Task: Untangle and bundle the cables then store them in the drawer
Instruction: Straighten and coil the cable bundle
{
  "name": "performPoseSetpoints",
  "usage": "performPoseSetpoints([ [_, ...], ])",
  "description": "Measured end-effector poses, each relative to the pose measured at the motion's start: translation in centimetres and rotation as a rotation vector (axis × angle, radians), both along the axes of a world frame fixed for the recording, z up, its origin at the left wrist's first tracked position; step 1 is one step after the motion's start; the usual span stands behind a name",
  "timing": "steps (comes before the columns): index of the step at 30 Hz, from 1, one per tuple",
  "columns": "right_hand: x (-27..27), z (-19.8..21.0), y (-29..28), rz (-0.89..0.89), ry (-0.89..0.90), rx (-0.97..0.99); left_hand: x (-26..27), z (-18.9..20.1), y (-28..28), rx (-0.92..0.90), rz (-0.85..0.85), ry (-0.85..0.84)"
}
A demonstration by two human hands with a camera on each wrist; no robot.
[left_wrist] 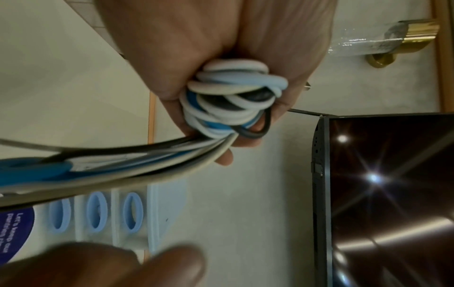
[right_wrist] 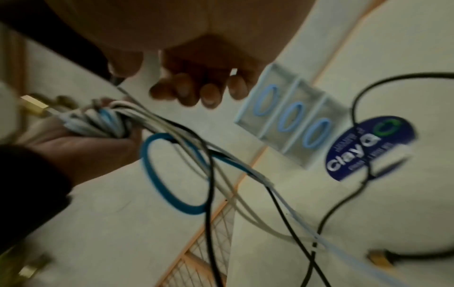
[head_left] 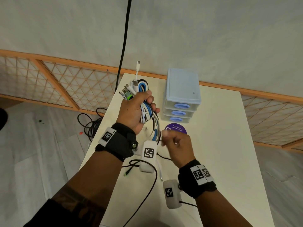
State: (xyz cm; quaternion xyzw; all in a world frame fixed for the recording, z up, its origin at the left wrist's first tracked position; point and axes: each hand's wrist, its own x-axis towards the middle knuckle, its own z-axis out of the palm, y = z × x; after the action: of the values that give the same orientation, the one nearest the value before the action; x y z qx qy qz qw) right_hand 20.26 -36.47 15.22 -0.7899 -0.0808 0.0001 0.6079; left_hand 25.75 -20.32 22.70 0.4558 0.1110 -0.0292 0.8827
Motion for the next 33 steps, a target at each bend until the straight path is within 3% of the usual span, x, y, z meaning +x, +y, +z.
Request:
performPoseSetpoints([
  [2, 0.0, 0.6, 1.2, 0.095, 0.113, -0.078, 0.0, -0.4, -0.3, 0.024, -0.003, 0.004],
  [4, 0.8, 0.0, 2.1, 0.024, 0.17, -0.117, 0.1, -0.7, -0.8, 0.038, -0.007, 0.014],
  [8, 1.5, -1.7, 3.0, -0.09, 0.13, -0.161, 0.2, -0.7, -1.0, 0.045, -0.001, 0.016],
  [11, 1.0, -2.9, 2.6, -0.027, 0.182, -0.265, 0.6, 0.2, -0.5, 0.036, 0.025, -0.006],
  [14, 0.8, -5.0, 1.6, 0.014, 0.471, -0.472, 0.9, 1.7, 0.0, 0.009, 0.029, -0.033],
  [17, 1.5, -5.9, 0.7, 0.027, 0.887, -0.472, 0.9, 2.0, 0.0, 0.01, 0.028, -0.041],
  [19, 2.4, -5.9, 0.0, 0.045, 0.979, -0.542, 0.7, 1.7, 0.0, -0.006, 0.026, -0.042],
  [24, 4.1, -6.3, -1.7, 0.021, 1.074, -0.658, 0.8, 1.8, 0.3, -0.035, 0.02, -0.058],
  [26, 4.5, -5.6, -2.0, 0.09, 0.909, -0.89, 1.0, 1.8, 0.3, -0.019, 0.024, -0.06],
  [27, 4.6, -5.0, -1.9, 0.068, 0.738, -0.974, 1.0, 1.6, 0.4, -0.006, 0.03, -0.055],
  [28, 4.9, -4.1, -1.7, 0.006, 0.552, -0.945, 1.1, 1.3, 0.4, 0.006, 0.036, -0.049],
  [30, 4.7, -1.1, -0.6, -0.181, 0.254, -0.453, 1.0, 0.5, 0.1, 0.018, 0.042, -0.032],
  [32, 4.4, 2.0, 1.1, -0.076, 0.137, 0.08, 0.9, -0.4, -0.3, 0.036, 0.04, -0.006],
  [33, 4.3, 2.9, 1.9, 0.044, 0.136, 0.194, 0.9, -0.6, -0.4, 0.055, 0.036, 0.008],
])
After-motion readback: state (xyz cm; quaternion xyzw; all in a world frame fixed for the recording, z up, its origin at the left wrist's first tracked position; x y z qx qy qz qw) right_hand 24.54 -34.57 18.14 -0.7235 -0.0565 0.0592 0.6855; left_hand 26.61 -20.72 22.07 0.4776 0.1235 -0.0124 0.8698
